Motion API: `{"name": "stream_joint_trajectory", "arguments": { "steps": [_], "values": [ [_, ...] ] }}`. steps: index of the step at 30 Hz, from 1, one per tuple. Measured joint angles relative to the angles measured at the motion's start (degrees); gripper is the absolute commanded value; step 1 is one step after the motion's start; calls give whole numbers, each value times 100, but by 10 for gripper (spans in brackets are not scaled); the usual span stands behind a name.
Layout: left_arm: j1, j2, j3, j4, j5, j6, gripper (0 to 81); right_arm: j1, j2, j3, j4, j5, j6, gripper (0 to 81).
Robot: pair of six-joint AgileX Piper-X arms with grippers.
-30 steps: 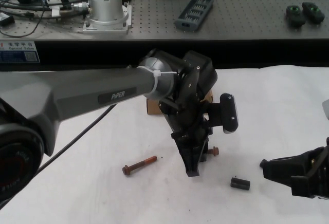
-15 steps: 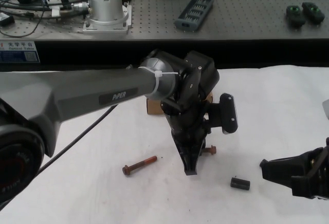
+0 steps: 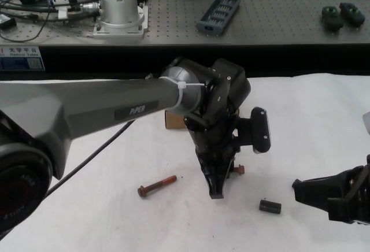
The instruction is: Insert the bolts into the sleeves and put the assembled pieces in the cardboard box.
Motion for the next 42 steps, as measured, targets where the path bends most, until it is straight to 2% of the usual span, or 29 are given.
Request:
{"name": "stream_joint_trajectory", "arguments": {
  "steps": [8, 25, 27, 31, 42],
  "values": [
    [-28, 0, -20, -1, -6, 56, 208, 0, 0, 0, 0, -8, 0, 142],
    [-147, 0, -20, -4, 78, 85, 209, 0, -13, 421, -31, -88, 85, 142],
    [-147, 0, -20, -95, 13, 42, 172, 0, -13, 421, -111, -116, 101, 142],
    [-147, 42, -20, -195, -121, 21, 17, 0, -13, 421, -222, -241, 218, 142],
    [-160, 39, -20, -222, -247, -102, 6, 0, -13, 421, -259, -364, 252, 142]
  ]
}}
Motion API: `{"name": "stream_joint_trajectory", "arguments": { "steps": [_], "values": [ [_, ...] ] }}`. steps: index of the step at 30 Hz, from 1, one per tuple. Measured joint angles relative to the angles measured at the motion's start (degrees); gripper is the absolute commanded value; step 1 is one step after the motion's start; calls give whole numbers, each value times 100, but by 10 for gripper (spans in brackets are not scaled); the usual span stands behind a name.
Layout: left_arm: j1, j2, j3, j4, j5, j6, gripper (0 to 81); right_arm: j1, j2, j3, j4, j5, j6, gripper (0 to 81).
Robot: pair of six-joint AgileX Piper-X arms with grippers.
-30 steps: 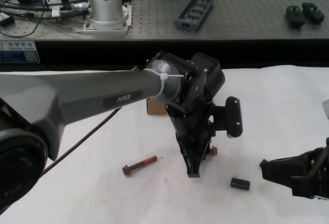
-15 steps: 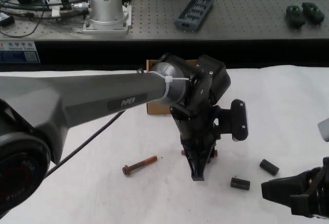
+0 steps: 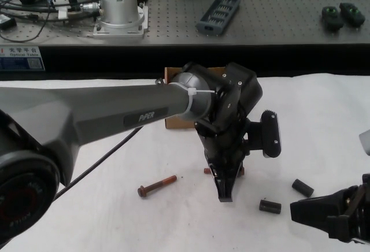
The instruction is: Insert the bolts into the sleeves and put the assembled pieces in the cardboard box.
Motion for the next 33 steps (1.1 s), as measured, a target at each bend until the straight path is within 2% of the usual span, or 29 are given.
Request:
{"name": "stream_joint_trajectory", "arguments": {
  "steps": [6, 9, 20, 27, 33],
  "values": [
    [-6, -29, 0, 0, -89, -227, 6, 0, 0, 0, -50, 59, -11, 142],
    [-6, -130, 0, 49, -98, -485, 6, 0, 0, 0, -81, 378, -11, 142],
    [425, -1198, 0, 44, 1340, -3071, 6, 0, 80, 0, -81, 902, 150, 142],
    [796, -1512, 0, 42, 1619, -4125, 6, 0, 759, -251, -139, 1197, 574, 142],
    [1053, -1832, 313, -333, 1995, -4553, 6, 0, 1712, -810, -218, 1260, 694, 142]
  ]
}}
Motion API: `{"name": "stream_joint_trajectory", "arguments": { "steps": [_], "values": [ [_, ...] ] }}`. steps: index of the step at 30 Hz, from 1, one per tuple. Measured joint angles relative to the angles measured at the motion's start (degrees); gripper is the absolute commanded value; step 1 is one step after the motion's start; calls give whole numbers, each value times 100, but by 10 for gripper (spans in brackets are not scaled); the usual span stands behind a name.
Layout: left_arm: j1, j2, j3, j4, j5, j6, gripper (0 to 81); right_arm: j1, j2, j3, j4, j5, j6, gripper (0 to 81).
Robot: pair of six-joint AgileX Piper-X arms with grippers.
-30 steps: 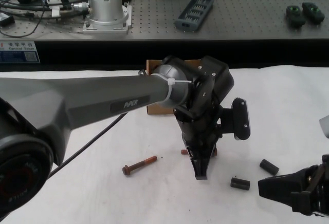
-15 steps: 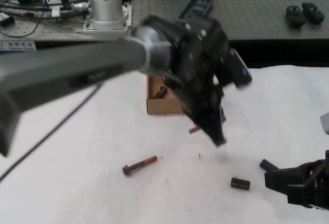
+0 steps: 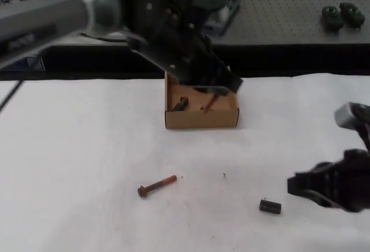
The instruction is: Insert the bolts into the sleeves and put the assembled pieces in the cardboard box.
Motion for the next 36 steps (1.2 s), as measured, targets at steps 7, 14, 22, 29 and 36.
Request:
{"name": "stream_joint_trajectory", "arguments": {
  "steps": [7, 14, 22, 29, 36],
  "values": [
    [174, -810, 1037, -1056, 84, -557, 6, 0, 1255, -766, 312, 360, -468, 142],
    [222, -1988, 2652, -2785, 90, -1604, 6, 0, 1839, -1396, 1111, 1209, -1413, 235],
    [222, -2587, 4478, -5403, 90, -3144, 6, -170, 2356, -1864, 1409, 1800, -1955, 242],
    [222, -2587, 5078, -6266, 78, -3664, 6, -392, 2887, -2232, 1783, 2084, -2444, 242],
    [86, -2587, 5089, -6823, -175, -3840, 6, -403, 3240, -2450, 2024, 2111, -2800, 242]
  ]
}}
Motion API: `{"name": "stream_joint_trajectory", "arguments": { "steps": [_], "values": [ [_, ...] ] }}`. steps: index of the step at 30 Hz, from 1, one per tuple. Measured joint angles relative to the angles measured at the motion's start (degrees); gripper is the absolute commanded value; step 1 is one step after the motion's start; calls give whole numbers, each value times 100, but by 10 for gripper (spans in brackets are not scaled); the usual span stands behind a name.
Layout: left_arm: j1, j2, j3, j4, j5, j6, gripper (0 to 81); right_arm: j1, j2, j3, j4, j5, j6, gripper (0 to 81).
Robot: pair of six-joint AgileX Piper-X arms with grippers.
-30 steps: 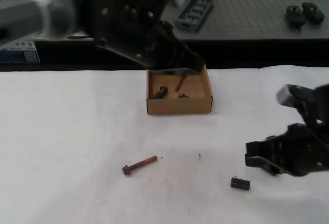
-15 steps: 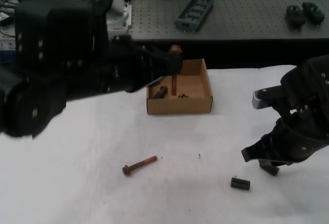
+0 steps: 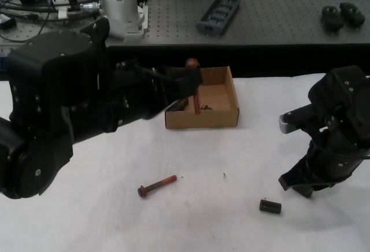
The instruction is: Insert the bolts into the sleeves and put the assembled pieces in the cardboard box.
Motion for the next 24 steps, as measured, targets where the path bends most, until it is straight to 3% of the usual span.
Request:
{"name": "stream_joint_trajectory", "arguments": {
  "steps": [24],
  "values": [
    [-210, 0, 0, -411, -167, -332, 6, -17, 225, -90, 96, -421, -705, 242]
  ]
}}
